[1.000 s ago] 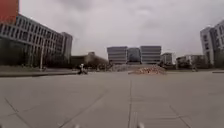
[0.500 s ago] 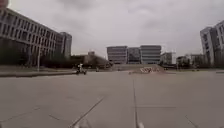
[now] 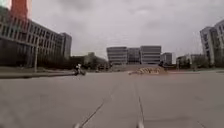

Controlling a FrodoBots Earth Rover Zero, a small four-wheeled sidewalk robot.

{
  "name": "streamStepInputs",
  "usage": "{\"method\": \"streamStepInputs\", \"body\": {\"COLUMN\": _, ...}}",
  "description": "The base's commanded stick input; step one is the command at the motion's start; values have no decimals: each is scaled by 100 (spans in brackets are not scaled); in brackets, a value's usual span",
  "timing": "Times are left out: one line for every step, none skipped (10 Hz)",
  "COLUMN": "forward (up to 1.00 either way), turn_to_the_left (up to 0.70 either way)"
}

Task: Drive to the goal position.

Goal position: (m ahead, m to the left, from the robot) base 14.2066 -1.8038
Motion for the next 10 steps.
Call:
{"method": "streamStepInputs", "body": {"forward": 85, "turn_to_the_left": 0}}
{"method": "streamStepInputs", "body": {"forward": 85, "turn_to_the_left": 0}}
{"method": "streamStepInputs", "body": {"forward": 85, "turn_to_the_left": 0}}
{"method": "streamStepInputs", "body": {"forward": 85, "turn_to_the_left": 0}}
{"method": "streamStepInputs", "body": {"forward": 85, "turn_to_the_left": 0}}
{"method": "streamStepInputs", "body": {"forward": 85, "turn_to_the_left": 0}}
{"method": "streamStepInputs", "body": {"forward": 85, "turn_to_the_left": 0}}
{"method": "streamStepInputs", "body": {"forward": 85, "turn_to_the_left": 0}}
{"method": "streamStepInputs", "body": {"forward": 85, "turn_to_the_left": 30}}
{"method": "streamStepInputs", "body": {"forward": 85, "turn_to_the_left": 34}}
